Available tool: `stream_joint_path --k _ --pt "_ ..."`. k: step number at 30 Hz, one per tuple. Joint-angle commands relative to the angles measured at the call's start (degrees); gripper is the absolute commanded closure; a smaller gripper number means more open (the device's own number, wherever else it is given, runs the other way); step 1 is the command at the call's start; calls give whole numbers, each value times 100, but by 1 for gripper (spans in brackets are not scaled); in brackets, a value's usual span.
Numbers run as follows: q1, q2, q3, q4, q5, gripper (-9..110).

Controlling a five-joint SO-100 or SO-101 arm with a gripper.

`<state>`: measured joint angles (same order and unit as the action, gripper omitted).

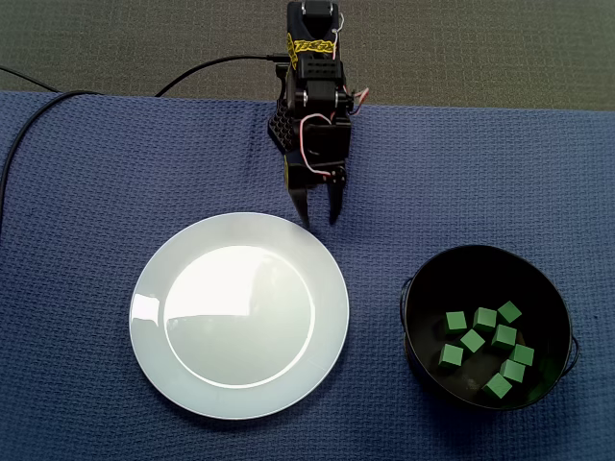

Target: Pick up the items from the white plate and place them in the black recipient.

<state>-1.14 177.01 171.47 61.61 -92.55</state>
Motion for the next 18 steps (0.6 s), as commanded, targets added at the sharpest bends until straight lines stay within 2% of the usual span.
stream_joint_path --k 1,5,8,9,10,13,18 --pt "334 492 9 1564 -686 101" --pt "571 501 9 2355 -809 101" --pt "422 501 9 2575 141 101" --pt "316 510 18 2602 756 99" --pt "246 510 18 2575 905 96" --pt "167 510 18 2619 571 95" --pt "167 510 18 2619 624 95"
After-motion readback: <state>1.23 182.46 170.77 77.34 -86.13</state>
